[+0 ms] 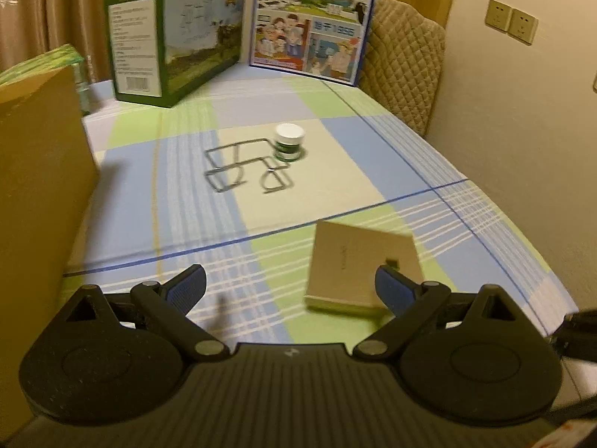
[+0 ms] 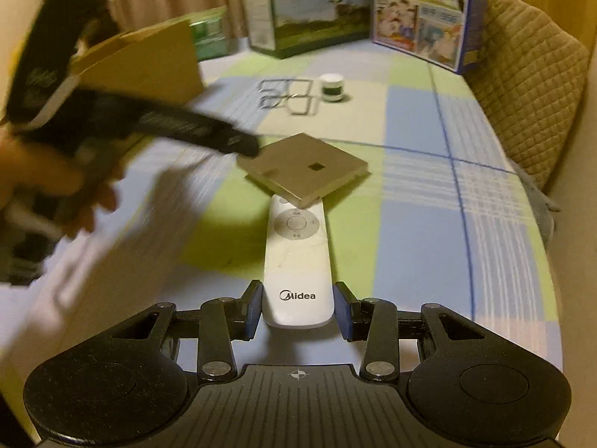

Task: Organize rigid objects
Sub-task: 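Grasp the gold TP-LINK square device with the left tool while the right tool holds the remote, then carry the TP-LINK device and the remote over the cardboard box with both tools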

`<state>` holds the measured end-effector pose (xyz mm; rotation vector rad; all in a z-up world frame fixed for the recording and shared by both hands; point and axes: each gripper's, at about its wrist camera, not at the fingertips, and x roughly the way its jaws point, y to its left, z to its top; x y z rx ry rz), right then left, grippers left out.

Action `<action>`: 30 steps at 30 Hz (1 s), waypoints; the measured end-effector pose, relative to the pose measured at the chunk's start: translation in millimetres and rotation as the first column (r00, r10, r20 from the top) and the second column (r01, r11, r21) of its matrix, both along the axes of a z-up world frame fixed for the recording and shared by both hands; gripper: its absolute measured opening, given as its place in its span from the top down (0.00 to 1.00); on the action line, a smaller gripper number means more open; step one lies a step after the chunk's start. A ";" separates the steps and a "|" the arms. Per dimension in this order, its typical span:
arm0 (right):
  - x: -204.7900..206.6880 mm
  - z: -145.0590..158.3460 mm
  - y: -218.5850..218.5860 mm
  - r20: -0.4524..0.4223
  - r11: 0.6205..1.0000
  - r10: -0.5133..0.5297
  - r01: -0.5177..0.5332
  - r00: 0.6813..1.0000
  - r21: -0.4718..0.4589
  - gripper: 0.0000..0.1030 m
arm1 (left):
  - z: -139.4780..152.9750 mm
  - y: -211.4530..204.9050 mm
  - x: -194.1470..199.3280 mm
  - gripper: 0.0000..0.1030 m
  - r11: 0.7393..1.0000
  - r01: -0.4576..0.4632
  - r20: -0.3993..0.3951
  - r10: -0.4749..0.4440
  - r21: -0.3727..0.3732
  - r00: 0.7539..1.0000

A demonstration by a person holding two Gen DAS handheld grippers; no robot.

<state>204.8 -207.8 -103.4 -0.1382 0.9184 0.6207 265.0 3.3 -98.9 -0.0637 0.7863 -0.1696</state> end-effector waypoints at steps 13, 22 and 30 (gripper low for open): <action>-4.8 -6.4 9.3 -0.007 0.999 0.032 -0.032 0.999 -0.034 0.64 | -21.2 -50.7 28.3 0.17 0.971 0.224 -0.109 -0.214 0.079 0.971; 0.4 -6.7 6.3 0.007 0.998 -0.039 0.039 0.999 -0.047 0.64 | -11.1 8.1 -21.4 0.17 0.996 -0.026 -0.073 0.032 0.081 0.997; 15.2 -7.7 16.0 0.015 0.997 -0.075 0.076 0.997 -0.021 0.39 | -14.7 23.7 -70.9 0.15 0.995 -0.050 -0.074 0.056 0.085 0.996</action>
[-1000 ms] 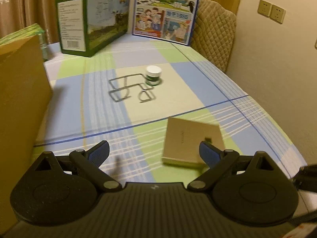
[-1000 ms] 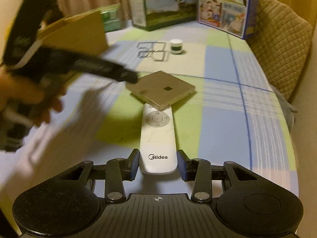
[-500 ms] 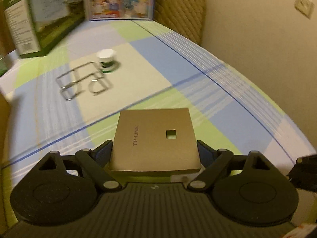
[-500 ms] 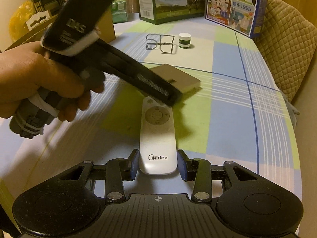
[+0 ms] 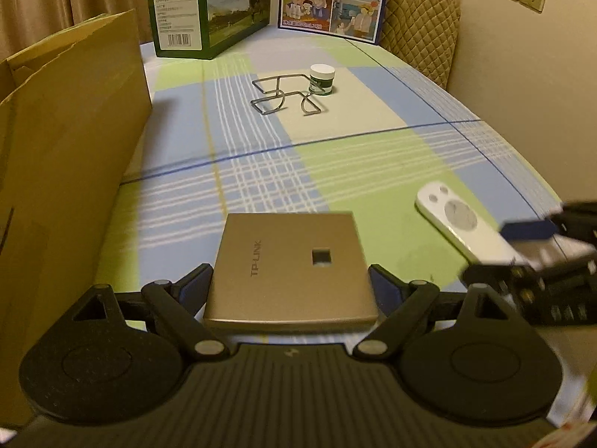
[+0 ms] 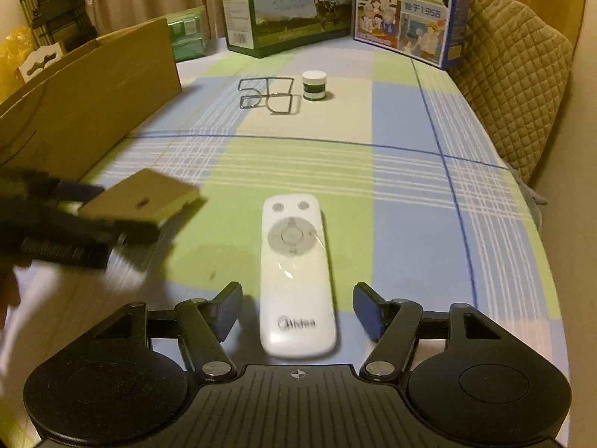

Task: Organize rigid objects
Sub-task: 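Carry the TP-LINK device and the remote over the cardboard box with both tools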

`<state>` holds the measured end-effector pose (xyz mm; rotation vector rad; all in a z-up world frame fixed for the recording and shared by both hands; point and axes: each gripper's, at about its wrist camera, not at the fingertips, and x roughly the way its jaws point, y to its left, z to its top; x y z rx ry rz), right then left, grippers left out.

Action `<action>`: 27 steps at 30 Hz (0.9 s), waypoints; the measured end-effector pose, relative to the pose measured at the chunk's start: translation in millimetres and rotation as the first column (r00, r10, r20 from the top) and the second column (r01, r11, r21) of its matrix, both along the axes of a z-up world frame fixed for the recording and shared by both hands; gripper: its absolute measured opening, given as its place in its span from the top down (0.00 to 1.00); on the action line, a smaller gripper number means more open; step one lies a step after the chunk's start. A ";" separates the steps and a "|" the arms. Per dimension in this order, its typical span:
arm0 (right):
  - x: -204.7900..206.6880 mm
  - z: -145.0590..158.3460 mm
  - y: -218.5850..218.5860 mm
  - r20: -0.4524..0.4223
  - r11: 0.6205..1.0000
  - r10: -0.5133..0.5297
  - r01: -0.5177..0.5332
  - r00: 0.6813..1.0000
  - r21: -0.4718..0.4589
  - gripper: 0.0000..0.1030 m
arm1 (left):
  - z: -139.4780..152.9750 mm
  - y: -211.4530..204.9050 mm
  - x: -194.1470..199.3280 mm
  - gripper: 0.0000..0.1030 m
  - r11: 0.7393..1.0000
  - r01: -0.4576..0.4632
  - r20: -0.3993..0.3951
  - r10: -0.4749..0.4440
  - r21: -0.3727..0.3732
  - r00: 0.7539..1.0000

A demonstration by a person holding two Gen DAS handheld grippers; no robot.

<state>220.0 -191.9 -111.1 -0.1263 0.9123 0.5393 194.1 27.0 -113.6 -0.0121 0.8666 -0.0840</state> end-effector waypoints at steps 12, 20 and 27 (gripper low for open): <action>10.2 -4.9 13.3 0.066 0.999 0.020 -0.018 0.998 -0.026 0.63 | -11.9 -3.2 11.1 0.12 0.999 0.022 -0.009 -0.022 0.030 1.000; 11.7 -3.5 7.4 0.051 0.999 -0.042 0.042 0.998 -0.001 0.64 | -7.2 -9.5 5.3 0.17 0.999 0.005 -0.005 -0.005 0.033 1.000; 2.1 7.8 -5.4 0.036 0.995 -0.093 0.092 0.995 0.028 0.64 | 11.2 -16.0 -20.4 0.17 1.000 -0.015 0.004 0.015 -0.016 1.000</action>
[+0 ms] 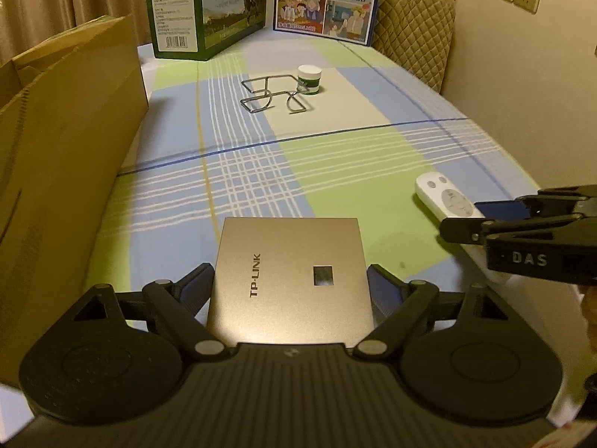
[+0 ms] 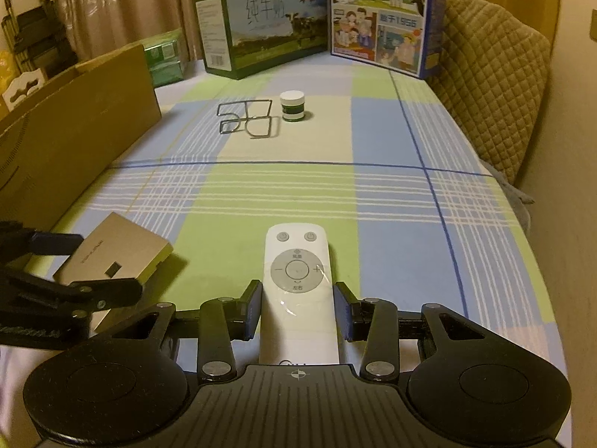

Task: Organize rigid objects
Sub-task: 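Carry the TP-LINK device and the remote over the cardboard box with both tools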

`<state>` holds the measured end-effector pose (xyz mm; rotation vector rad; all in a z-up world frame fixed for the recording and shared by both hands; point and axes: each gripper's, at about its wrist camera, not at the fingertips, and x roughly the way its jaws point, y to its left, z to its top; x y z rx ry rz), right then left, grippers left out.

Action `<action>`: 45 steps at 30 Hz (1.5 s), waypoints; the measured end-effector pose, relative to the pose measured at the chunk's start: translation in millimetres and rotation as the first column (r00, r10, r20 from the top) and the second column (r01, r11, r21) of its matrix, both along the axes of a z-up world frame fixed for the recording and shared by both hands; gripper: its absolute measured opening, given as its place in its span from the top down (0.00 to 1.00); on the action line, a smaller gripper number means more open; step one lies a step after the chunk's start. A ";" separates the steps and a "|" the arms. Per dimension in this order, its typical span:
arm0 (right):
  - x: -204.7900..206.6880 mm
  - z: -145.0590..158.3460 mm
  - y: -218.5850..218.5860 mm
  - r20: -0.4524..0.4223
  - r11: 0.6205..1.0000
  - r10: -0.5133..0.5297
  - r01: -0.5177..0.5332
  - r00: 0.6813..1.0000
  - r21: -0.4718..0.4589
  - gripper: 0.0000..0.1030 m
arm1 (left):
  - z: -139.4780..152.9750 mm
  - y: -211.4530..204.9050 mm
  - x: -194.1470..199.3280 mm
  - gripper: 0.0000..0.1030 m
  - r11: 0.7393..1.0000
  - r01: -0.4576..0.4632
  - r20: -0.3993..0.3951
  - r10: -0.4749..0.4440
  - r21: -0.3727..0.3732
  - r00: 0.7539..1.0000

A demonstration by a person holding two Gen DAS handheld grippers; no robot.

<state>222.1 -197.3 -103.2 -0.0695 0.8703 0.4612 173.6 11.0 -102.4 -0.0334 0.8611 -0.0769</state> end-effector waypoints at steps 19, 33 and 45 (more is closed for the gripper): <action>-104.3 83.3 11.2 0.016 0.992 -0.064 0.062 0.998 0.111 0.64 | 83.7 14.9 -93.8 0.17 0.996 -0.078 0.072 0.080 -0.039 0.994; -131.0 123.2 37.9 0.070 0.989 -0.011 0.000 0.997 0.147 0.64 | 114.9 32.2 -130.5 0.17 0.995 -0.101 0.123 0.103 -0.024 0.987; -129.0 134.9 75.0 0.096 0.987 0.061 -0.075 0.993 0.145 0.64 | 128.9 63.8 -142.2 0.17 0.990 -0.142 0.141 0.143 -0.021 0.980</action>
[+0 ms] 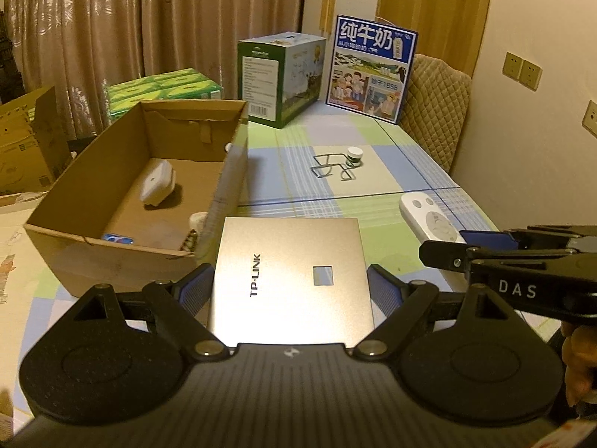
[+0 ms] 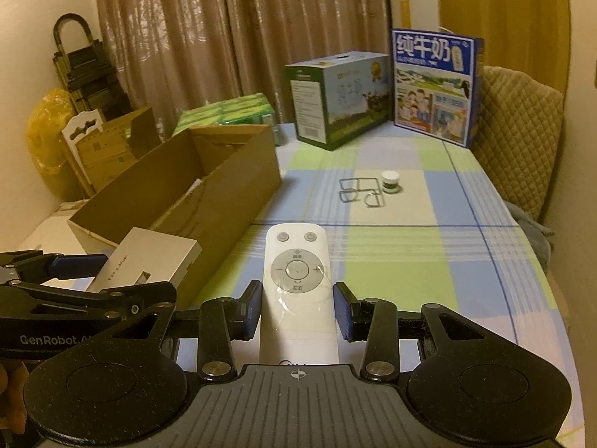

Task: Organize rigid objects
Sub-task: 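Carry the TP-LINK device and the remote over the cardboard box with both tools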

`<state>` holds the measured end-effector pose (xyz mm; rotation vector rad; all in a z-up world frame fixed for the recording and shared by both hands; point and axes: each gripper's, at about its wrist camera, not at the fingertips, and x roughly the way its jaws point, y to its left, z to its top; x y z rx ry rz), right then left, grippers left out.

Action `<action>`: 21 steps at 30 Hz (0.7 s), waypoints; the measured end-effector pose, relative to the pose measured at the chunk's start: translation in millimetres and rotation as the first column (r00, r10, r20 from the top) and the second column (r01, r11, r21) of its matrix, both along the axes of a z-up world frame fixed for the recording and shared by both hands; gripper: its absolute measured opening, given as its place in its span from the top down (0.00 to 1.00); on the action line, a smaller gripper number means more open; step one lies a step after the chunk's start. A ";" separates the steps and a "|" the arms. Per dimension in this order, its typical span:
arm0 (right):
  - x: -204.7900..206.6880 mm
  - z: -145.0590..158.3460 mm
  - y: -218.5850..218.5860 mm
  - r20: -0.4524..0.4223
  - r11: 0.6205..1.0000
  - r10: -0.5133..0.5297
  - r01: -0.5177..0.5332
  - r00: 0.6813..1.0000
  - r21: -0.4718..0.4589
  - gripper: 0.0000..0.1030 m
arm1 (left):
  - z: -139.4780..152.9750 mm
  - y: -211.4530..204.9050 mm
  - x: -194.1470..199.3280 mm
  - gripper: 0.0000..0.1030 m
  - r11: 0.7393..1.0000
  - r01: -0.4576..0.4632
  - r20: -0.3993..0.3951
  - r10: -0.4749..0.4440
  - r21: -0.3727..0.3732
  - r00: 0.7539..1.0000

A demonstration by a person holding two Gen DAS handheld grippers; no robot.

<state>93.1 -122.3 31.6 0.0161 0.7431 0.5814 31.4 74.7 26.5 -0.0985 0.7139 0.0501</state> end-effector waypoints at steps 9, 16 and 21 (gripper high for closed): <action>8.9 8.1 40.4 0.010 0.997 0.072 -0.072 0.997 0.007 0.64 | 12.6 33.4 -3.6 0.17 0.999 -0.032 0.023 0.032 0.010 0.999; 22.5 21.9 83.5 0.028 0.990 0.133 -0.134 0.991 0.032 0.64 | 27.3 87.6 -1.6 0.17 0.995 -0.094 0.043 0.092 0.031 0.995; 42.4 26.8 117.4 0.029 0.985 0.166 -0.167 0.986 0.043 0.64 | 34.3 139.2 10.5 0.17 0.989 -0.139 0.041 0.137 0.051 0.990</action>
